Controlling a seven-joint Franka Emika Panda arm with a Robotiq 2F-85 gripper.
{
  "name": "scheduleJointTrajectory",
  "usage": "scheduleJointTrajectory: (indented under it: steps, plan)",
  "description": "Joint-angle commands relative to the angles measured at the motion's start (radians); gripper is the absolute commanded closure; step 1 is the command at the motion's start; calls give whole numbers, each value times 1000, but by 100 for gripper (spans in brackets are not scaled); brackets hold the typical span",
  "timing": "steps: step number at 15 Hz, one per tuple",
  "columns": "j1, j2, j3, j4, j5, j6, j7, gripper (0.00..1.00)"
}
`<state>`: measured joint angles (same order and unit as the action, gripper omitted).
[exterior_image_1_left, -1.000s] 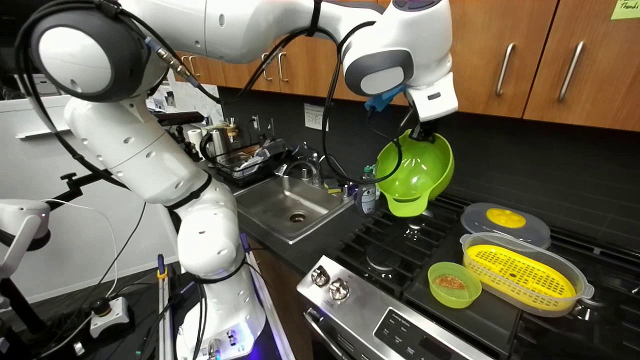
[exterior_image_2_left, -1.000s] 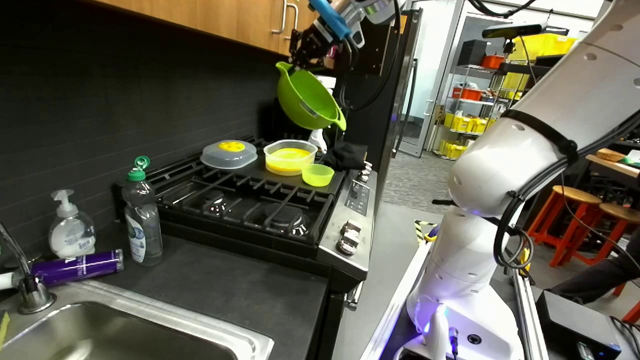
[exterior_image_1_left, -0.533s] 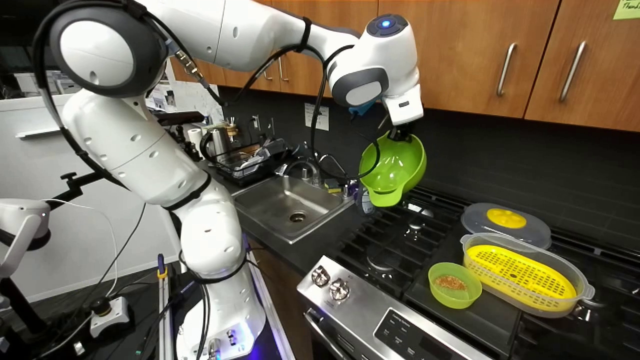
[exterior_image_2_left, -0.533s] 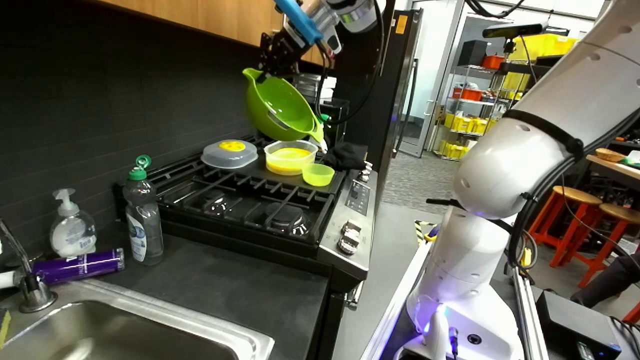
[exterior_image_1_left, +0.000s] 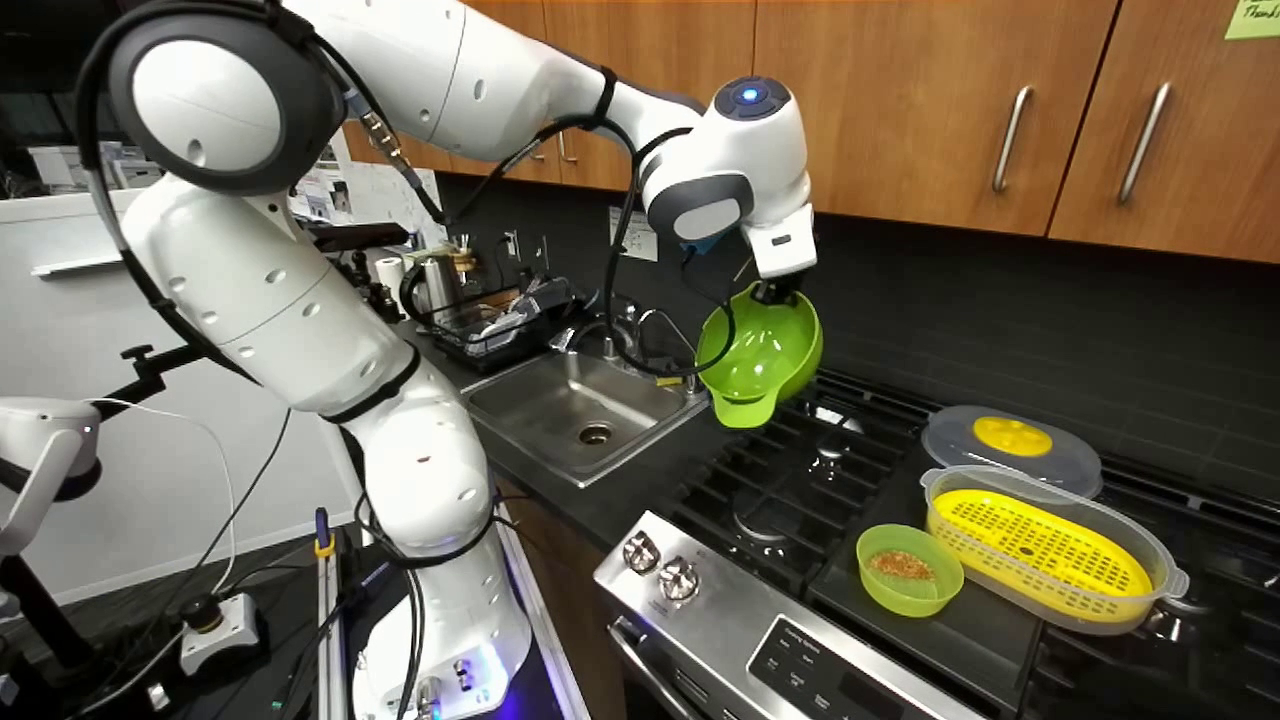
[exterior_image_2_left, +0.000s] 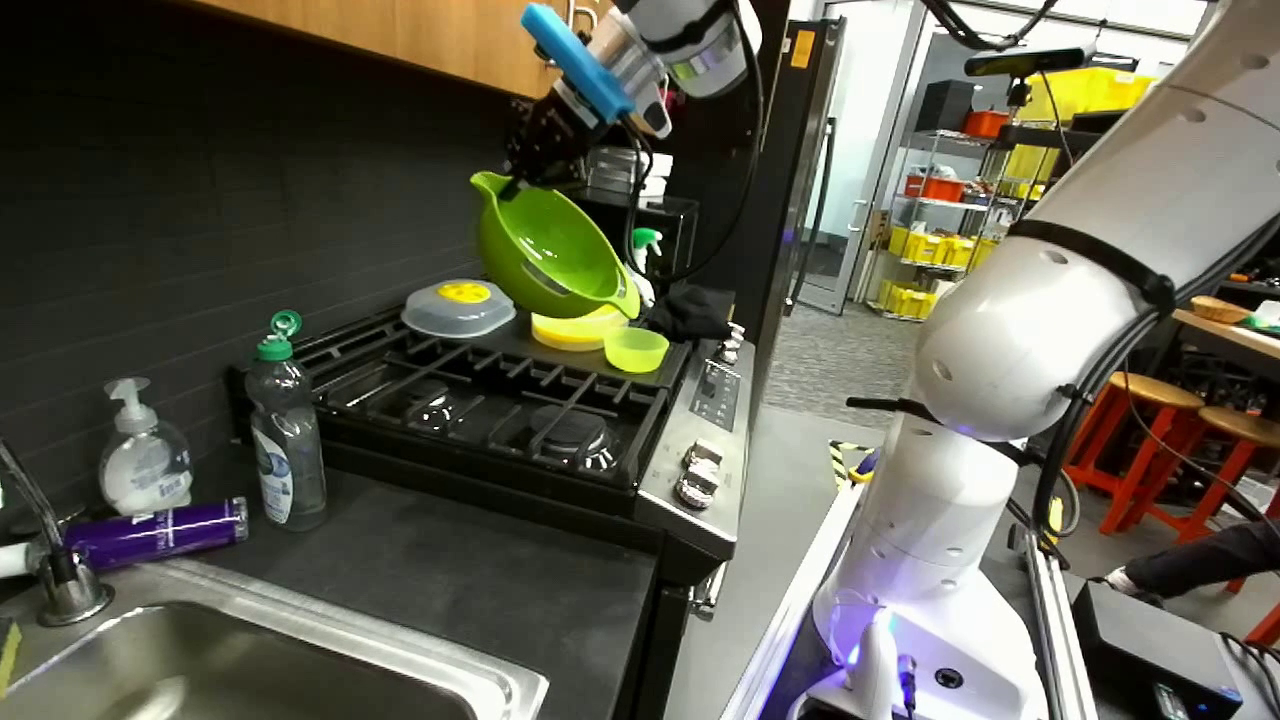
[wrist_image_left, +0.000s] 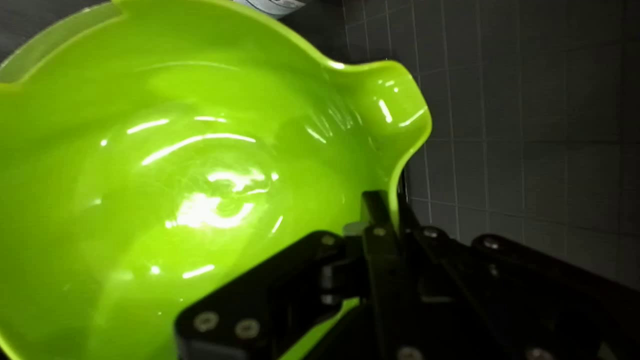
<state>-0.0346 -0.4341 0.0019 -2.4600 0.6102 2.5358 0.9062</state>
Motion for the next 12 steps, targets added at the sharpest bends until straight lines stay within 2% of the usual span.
scheduleJointTrajectory:
  steps: [1, 7, 12]
  plan:
    - [40, 1, 37, -13, 41, 58, -2, 99]
    - [67, -51, 78, -153, 31, 159, -17, 99]
    - [53, -141, 107, -374, 17, 308, 3, 99]
